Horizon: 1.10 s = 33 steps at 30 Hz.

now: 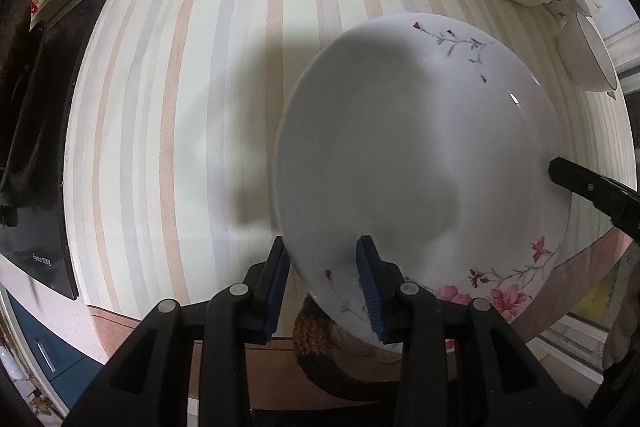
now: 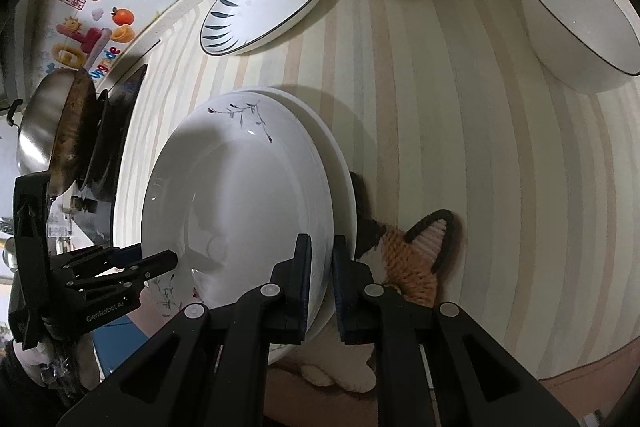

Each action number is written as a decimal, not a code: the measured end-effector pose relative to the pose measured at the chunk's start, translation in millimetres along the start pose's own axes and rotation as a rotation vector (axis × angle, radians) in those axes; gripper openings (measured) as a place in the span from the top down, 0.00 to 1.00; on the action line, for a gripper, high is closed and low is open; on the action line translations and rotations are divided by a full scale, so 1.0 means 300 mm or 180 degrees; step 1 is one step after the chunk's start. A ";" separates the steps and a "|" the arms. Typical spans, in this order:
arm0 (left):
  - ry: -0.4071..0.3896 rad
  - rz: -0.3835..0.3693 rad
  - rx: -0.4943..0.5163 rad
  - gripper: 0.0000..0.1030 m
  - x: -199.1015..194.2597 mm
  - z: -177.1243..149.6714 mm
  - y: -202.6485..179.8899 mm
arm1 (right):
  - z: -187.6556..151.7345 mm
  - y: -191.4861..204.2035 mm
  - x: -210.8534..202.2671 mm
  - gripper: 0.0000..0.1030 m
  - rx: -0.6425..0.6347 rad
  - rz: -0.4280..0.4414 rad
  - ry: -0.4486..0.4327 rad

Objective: Organize plates and bowls
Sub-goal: 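Carry the flower plate onto the swirl plate and open the left gripper, then grasp the rim of the blue-leaf plate with the left gripper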

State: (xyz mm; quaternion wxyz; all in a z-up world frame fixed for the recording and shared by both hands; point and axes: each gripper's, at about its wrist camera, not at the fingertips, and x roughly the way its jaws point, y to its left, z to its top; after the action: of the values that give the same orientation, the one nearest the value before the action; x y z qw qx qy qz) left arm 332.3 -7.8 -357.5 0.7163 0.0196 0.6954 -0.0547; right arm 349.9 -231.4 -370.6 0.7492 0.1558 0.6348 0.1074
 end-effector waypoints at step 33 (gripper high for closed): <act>-0.0291 -0.0229 -0.0308 0.65 0.012 0.895 0.157 | 0.695 -0.001 0.138 0.62 0.0607 0.0124 -0.0240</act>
State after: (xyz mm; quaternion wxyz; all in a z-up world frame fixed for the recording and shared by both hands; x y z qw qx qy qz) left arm 604.2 10.8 -354.6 0.7450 -0.0425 0.6641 -0.0475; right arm 562.3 -237.1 -378.5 0.7521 0.2426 0.6104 0.0550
